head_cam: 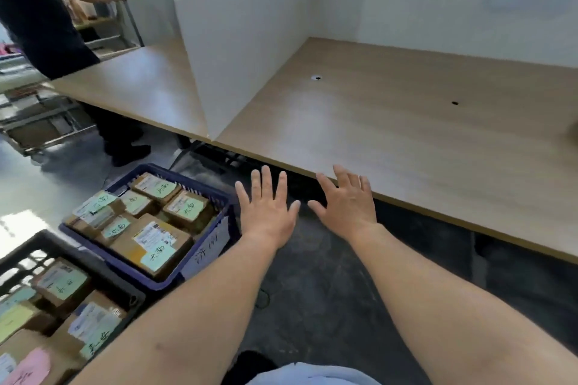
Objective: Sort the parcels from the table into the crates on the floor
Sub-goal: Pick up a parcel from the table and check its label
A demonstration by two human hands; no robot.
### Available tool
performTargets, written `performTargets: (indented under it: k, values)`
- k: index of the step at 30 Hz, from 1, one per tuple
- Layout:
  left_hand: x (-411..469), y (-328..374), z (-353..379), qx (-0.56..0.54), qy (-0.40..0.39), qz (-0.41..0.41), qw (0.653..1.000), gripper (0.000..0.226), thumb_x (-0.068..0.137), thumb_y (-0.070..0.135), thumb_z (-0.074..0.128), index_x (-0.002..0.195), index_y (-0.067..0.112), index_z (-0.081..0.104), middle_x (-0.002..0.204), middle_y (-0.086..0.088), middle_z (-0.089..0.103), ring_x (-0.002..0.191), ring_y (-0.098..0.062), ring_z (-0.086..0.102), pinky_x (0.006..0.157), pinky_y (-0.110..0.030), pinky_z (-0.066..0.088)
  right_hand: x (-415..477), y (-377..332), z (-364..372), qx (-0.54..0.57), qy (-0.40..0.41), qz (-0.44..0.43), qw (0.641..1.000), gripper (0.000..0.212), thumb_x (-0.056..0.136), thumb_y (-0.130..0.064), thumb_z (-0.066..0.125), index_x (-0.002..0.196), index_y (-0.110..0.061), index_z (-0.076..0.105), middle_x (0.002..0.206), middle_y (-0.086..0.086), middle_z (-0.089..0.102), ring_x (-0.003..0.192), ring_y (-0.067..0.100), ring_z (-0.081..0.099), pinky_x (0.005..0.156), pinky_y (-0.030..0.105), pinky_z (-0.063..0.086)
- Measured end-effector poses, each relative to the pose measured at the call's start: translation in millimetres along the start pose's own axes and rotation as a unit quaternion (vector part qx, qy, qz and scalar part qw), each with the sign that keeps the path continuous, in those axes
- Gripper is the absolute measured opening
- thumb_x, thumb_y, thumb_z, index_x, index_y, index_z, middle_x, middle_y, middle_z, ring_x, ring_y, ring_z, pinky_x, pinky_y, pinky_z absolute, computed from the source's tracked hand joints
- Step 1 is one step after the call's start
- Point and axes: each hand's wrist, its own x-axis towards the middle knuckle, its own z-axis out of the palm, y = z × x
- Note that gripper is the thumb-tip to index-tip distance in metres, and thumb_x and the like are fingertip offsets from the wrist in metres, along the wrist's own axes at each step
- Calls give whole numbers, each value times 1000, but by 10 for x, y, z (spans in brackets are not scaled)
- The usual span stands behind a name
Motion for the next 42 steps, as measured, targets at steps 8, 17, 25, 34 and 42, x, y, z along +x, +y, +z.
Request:
performTargets:
  k: [8,17,25,34,42]
  values:
    - [311,1051,133,22,-14,124,992,67,98,57,7,150,24,-19,157,-11,-25,144,-30,-24,111,-57,-15,-317,1077,5,-8,-5,130,991,67,91,-62,39,149,-32,21,159,10,12,143,29,12,116,50,9]
    - [899,2528,277,8,-36,258,965,66,97,58,6,148,26,-22,156,-9,-28,143,-28,-27,110,-54,-21,-397,2426,-48,-42,-13,258,965,70,90,-62,41,150,-32,19,159,11,12,141,29,18,116,49,9]
    - [1487,3824,163,-15,-33,336,941,67,97,58,7,149,26,-20,158,-8,-25,144,-27,-26,110,-53,-21,-205,3617,-260,-65,-7,333,940,70,90,-62,42,149,-32,22,158,11,15,141,29,20,115,49,12]
    - [1985,4875,269,-19,-39,390,920,68,97,58,9,150,25,-18,158,-9,-23,144,-27,-25,111,-52,-20,-57,4561,-170,-70,-19,388,919,68,90,-62,41,149,-32,24,157,12,17,141,28,20,115,47,9]
    - [1935,5687,268,-24,-47,437,898,68,98,57,10,150,24,-17,159,-9,-21,145,-28,-22,112,-51,-17,-383,5264,-214,-78,-32,448,890,64,92,-59,39,148,-31,26,156,11,21,139,27,23,115,44,9]
